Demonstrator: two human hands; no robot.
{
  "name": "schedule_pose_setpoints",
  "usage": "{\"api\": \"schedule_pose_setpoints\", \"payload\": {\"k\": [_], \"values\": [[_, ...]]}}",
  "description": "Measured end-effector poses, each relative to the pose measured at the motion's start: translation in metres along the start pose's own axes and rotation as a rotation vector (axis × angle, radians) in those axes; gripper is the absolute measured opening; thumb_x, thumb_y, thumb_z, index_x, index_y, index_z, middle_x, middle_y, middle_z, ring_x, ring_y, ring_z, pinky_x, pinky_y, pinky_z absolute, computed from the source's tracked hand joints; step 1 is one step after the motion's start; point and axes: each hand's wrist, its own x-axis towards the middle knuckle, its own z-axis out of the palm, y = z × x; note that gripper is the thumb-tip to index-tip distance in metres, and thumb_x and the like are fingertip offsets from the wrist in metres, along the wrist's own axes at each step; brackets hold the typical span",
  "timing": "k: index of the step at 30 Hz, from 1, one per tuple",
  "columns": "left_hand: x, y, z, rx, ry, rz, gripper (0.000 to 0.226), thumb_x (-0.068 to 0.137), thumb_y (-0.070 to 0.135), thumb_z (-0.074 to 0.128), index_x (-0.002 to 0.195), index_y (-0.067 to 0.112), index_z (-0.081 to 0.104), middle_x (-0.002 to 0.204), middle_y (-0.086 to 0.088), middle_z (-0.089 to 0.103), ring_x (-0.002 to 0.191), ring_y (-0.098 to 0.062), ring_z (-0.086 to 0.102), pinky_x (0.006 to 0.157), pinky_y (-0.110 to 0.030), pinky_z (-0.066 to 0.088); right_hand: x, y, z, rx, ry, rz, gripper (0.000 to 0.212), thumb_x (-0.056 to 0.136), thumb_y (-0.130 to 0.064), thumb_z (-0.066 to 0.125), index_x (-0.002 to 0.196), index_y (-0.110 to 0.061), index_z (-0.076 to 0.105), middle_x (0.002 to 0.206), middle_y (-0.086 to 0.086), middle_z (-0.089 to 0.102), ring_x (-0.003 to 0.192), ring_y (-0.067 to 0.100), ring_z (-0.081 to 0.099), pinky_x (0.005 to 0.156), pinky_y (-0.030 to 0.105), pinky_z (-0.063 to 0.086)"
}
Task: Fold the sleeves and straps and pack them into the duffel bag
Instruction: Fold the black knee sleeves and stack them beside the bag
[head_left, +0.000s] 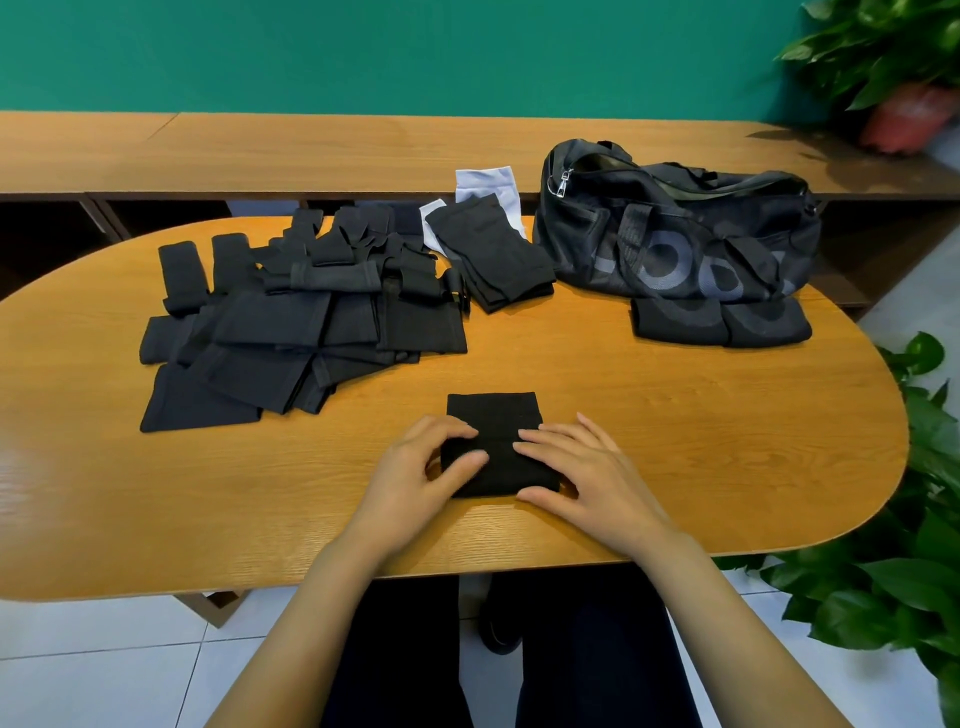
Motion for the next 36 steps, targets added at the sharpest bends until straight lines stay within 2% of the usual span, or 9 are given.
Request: {"api": "schedule_pose_setpoints", "payload": {"k": [3, 5, 9, 13, 18, 21, 25, 32, 36], "values": [[-0.002, -0.005, -0.002, 0.114, -0.136, 0.027, 0.061, 0.076, 0.057, 0.069, 0.131, 0.038, 0.052, 0.132, 0.026, 0.047, 0.127, 0.01, 0.037, 0.12, -0.028, 0.01, 0.002, -0.002, -0.002, 0.043, 0.055, 0.06, 0.059, 0.089, -0.067, 0.035, 0.136, -0.035, 0.053, 0.14, -0.019, 0.051, 0.128, -0.011, 0.031, 0.121, 0.027, 0.009], [-0.001, -0.006, 0.0, 0.145, -0.091, 0.03, 0.057, 0.082, 0.043, 0.073, 0.133, 0.037, 0.051, 0.129, 0.024, 0.05, 0.125, 0.005, 0.041, 0.121, -0.034, 0.014, 0.005, -0.003, -0.005, 0.076, 0.089, 0.105, 0.059, 0.089, -0.067, 0.034, 0.131, -0.034, 0.058, 0.132, -0.016, 0.057, 0.12, -0.012, 0.036, 0.121, 0.03, 0.016], [0.008, 0.005, 0.005, 0.067, 0.068, -0.052, 0.046, 0.09, 0.034, 0.067, 0.133, 0.031, 0.053, 0.118, 0.016, 0.059, 0.107, 0.001, 0.054, 0.09, -0.007, 0.04, 0.013, -0.009, -0.01, 0.179, 0.187, 0.228, 0.058, 0.088, -0.063, 0.038, 0.12, -0.023, 0.066, 0.117, -0.008, 0.065, 0.11, 0.001, 0.048, 0.113, 0.032, 0.032], [0.023, 0.012, 0.015, 0.037, 0.218, -0.146, 0.05, 0.09, 0.034, 0.068, 0.136, 0.022, 0.052, 0.1, 0.008, 0.064, 0.09, -0.006, 0.062, 0.08, -0.024, 0.054, 0.028, -0.008, -0.008, 0.155, 0.301, 0.343, 0.051, 0.09, -0.061, 0.039, 0.109, -0.021, 0.065, 0.097, -0.004, 0.068, 0.093, 0.016, 0.061, 0.085, 0.036, 0.049], [0.025, 0.015, 0.022, 0.296, 0.318, 0.04, 0.029, 0.094, 0.028, 0.062, 0.121, 0.018, 0.059, 0.114, 0.005, 0.056, 0.105, -0.011, 0.049, 0.088, -0.03, 0.045, 0.047, 0.0, -0.004, -0.009, 0.225, 0.44, 0.039, 0.097, -0.056, 0.043, 0.113, -0.025, 0.06, 0.089, -0.005, 0.069, 0.081, 0.016, 0.064, 0.094, 0.035, 0.043], [0.023, 0.005, 0.024, 0.455, 0.209, 0.161, 0.022, 0.098, 0.029, 0.054, 0.114, 0.021, 0.067, 0.117, 0.006, 0.059, 0.11, -0.012, 0.05, 0.093, -0.028, 0.035, 0.051, 0.004, 0.001, -0.014, 0.257, 0.473, 0.04, 0.098, -0.054, 0.041, 0.118, -0.025, 0.059, 0.098, -0.004, 0.068, 0.092, 0.016, 0.061, 0.094, 0.037, 0.043], [0.022, -0.001, 0.027, 0.529, 0.139, 0.098, 0.036, 0.101, 0.034, 0.045, 0.132, 0.024, 0.06, 0.136, 0.005, 0.054, 0.126, -0.014, 0.044, 0.104, -0.031, 0.027, 0.048, -0.006, 0.0, -0.121, 0.378, 0.372, 0.048, 0.099, -0.048, 0.035, 0.133, -0.021, 0.055, 0.128, -0.003, 0.056, 0.115, 0.016, 0.045, 0.09, 0.032, 0.036], [0.044, 0.011, 0.031, 0.363, 0.122, 0.016, 0.046, 0.104, 0.04, 0.027, 0.142, 0.025, 0.049, 0.134, 0.009, 0.058, 0.122, -0.008, 0.039, 0.103, -0.028, 0.02, 0.044, -0.012, 0.008, -0.217, 0.133, 0.258, 0.073, 0.094, -0.059, 0.003, 0.146, -0.028, 0.044, 0.148, -0.004, 0.045, 0.136, 0.015, 0.036, 0.106, 0.034, 0.032], [0.059, 0.015, 0.037, 0.353, 0.197, -0.081, 0.049, 0.103, 0.044, 0.028, 0.141, 0.022, 0.049, 0.132, 0.005, 0.058, 0.125, -0.015, 0.039, 0.11, -0.037, 0.022, 0.043, 0.001, 0.003, -0.261, 0.122, 0.341, 0.082, 0.09, -0.063, -0.002, 0.146, -0.025, 0.044, 0.153, 0.0, 0.041, 0.144, 0.02, 0.029, 0.119, 0.036, 0.016]]}}
